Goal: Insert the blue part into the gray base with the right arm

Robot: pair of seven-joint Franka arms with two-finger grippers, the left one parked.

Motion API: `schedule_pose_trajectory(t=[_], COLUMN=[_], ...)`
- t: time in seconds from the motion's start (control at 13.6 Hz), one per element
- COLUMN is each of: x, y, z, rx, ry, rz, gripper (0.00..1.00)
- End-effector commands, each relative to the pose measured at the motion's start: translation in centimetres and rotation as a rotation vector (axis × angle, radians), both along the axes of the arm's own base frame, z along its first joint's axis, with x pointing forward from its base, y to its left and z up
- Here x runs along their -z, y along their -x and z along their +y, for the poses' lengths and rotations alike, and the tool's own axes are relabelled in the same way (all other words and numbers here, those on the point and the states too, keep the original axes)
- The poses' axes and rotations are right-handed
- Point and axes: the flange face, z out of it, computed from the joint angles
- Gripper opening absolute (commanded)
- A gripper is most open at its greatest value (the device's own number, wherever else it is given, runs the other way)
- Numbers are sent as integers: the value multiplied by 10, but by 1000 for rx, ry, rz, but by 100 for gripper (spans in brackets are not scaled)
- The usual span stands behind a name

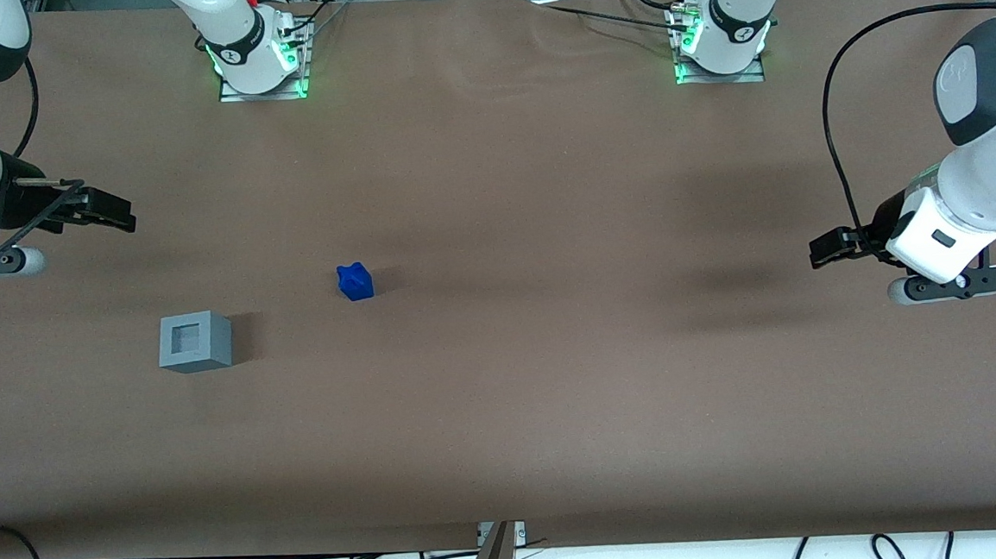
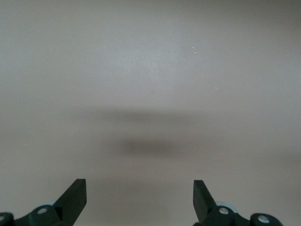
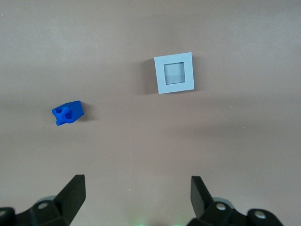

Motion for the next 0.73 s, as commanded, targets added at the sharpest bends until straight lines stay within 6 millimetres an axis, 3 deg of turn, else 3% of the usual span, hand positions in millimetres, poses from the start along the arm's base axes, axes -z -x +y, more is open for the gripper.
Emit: schedule_pose_trajectory(t=[0.0,0.66], x=[-6,-9], y=[4,1], z=[-2,-2], rx=[-13,-13], ry=[5,3], rz=[-2,-30], gripper=[99,99])
